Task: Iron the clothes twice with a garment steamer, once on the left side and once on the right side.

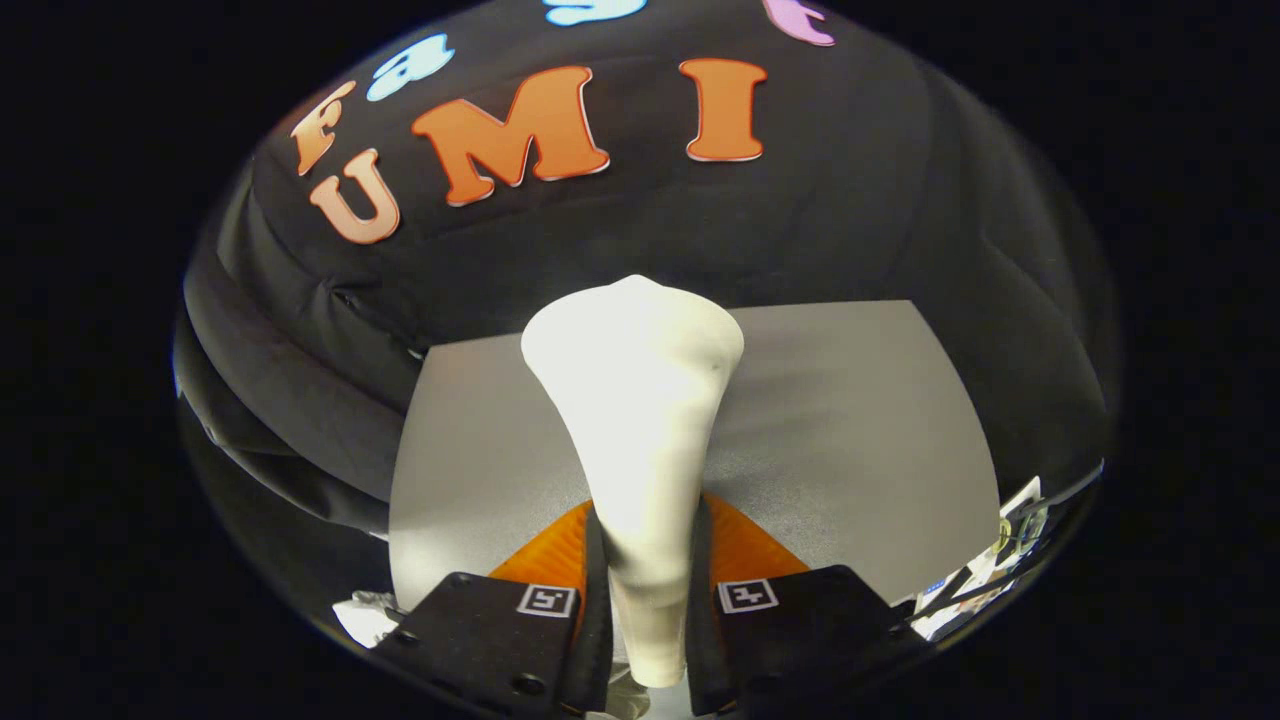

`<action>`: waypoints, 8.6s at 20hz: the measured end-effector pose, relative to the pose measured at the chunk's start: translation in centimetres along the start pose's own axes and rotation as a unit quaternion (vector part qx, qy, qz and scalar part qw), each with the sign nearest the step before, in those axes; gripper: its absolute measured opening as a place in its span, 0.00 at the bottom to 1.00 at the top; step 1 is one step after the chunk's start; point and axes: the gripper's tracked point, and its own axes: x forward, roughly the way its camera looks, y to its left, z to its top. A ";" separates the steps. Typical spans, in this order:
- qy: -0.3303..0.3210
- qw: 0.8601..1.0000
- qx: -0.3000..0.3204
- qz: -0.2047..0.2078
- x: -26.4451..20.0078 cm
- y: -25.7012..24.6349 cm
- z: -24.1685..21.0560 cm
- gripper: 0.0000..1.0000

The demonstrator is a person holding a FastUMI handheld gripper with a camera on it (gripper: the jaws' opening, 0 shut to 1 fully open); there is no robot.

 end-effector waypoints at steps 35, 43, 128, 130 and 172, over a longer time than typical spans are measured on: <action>-0.285 0.956 -0.018 0.072 -19.7 31.6 -7.6 0.37; -0.262 0.961 -0.042 0.079 -15.8 37.3 -6.2 0.37; -0.174 0.977 -0.106 0.070 -13.4 45.8 -8.5 0.37; -0.188 0.972 -0.119 0.077 -15.5 47.7 -7.2 0.37; -0.114 0.978 -0.163 0.065 -3.8 59.6 -11.6 0.37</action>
